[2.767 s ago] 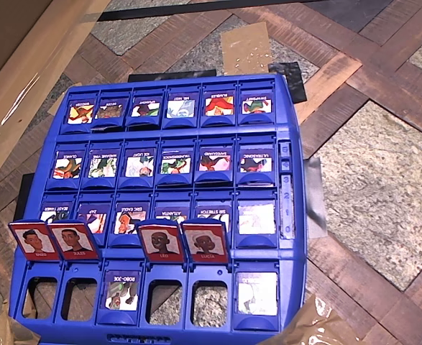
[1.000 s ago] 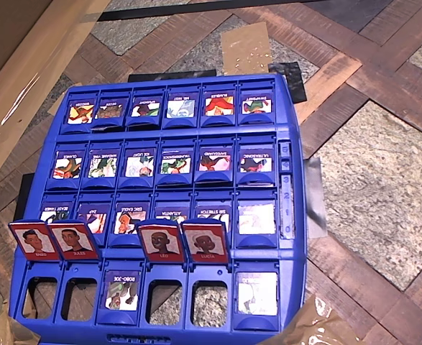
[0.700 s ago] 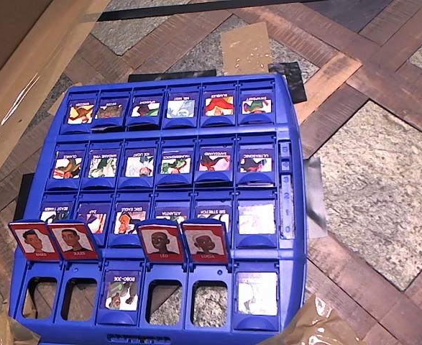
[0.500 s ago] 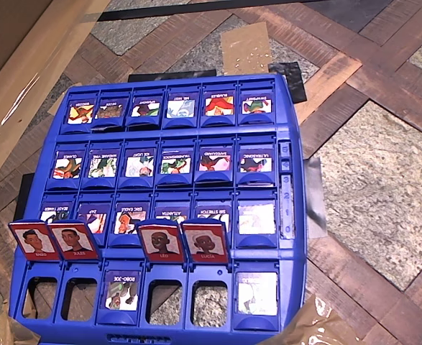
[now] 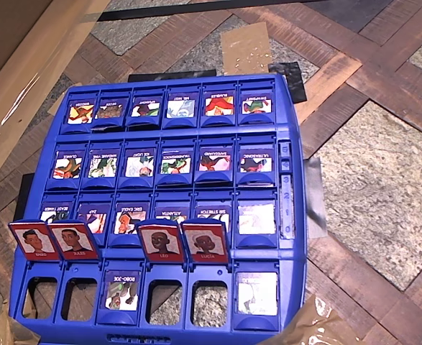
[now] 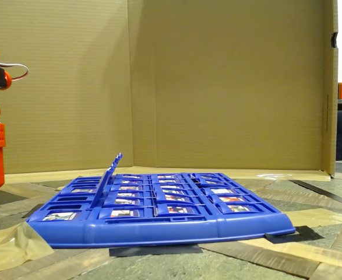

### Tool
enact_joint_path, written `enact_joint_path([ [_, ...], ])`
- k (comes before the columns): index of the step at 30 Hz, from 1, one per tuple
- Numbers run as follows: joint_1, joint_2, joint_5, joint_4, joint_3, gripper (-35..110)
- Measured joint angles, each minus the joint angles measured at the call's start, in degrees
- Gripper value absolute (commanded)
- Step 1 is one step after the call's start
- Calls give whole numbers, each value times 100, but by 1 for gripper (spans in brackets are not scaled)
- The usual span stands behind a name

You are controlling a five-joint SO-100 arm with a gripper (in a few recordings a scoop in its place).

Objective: Flip A5.

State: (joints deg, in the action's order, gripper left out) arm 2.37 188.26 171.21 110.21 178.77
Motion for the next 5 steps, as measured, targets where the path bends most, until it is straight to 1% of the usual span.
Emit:
enact_joint_path([
  [5, 0, 0, 0, 0, 0, 0],
])
